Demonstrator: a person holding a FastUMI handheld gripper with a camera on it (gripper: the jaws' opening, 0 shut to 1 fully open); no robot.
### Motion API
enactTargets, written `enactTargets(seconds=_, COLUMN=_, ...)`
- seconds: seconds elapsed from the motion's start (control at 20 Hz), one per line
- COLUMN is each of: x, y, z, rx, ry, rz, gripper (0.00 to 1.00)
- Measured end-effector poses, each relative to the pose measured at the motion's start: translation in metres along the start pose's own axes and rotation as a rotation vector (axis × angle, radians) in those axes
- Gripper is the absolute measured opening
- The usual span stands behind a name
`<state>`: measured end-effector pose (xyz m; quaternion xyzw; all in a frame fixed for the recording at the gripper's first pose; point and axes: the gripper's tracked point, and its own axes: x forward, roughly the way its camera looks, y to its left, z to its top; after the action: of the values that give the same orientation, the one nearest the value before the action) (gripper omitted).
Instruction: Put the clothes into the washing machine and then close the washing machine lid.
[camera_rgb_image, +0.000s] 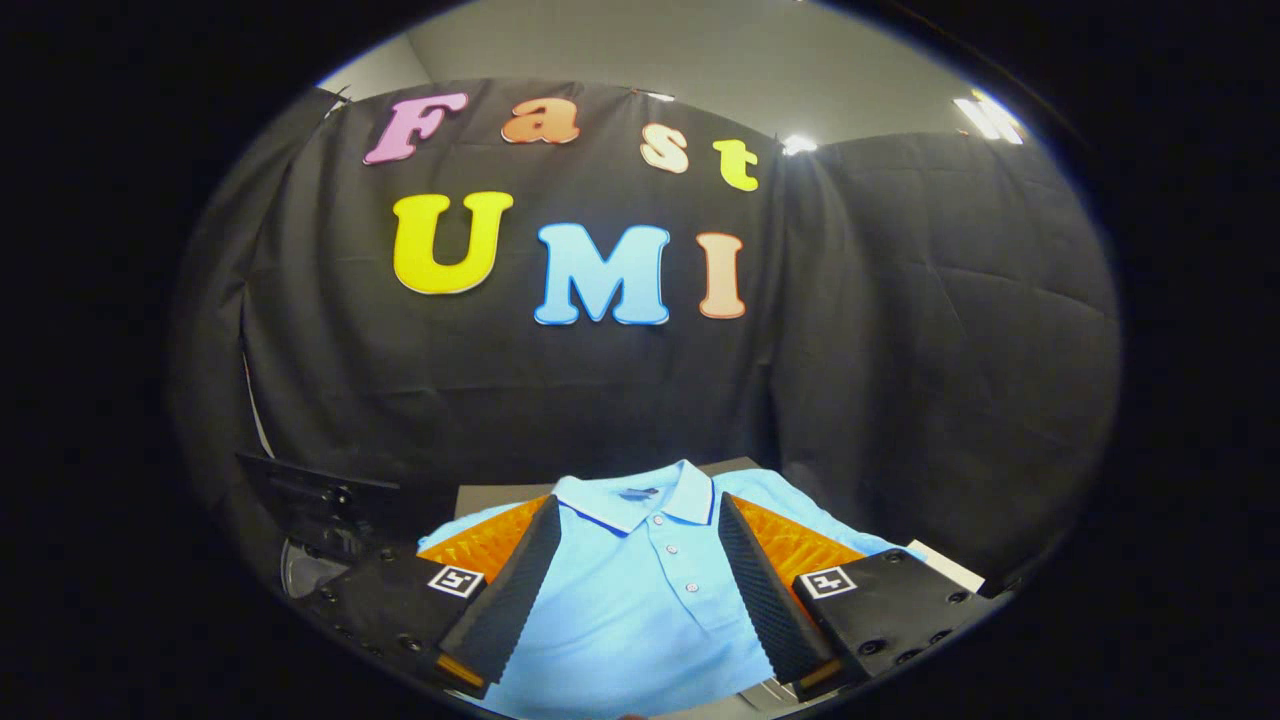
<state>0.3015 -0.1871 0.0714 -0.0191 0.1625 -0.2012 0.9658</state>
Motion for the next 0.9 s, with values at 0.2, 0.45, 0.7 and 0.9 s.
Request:
enactTargets(seconds=0.2, x=0.029, y=-0.002, z=-0.020, rx=-0.001, ry=0.119, rz=0.002, gripper=0.99)
enactTargets(seconds=0.45, x=0.055, y=0.001, z=-0.047, rx=-0.006, ry=0.277, rz=0.019, gripper=0.99)
enactTargets(seconds=0.7, x=0.060, y=0.008, z=-0.071, rx=0.009, ry=0.401, rz=0.027, gripper=0.99)
enactTargets(seconds=0.9, x=0.060, y=0.005, z=-0.076, rx=0.070, ry=0.446, rz=0.041, gripper=0.97)
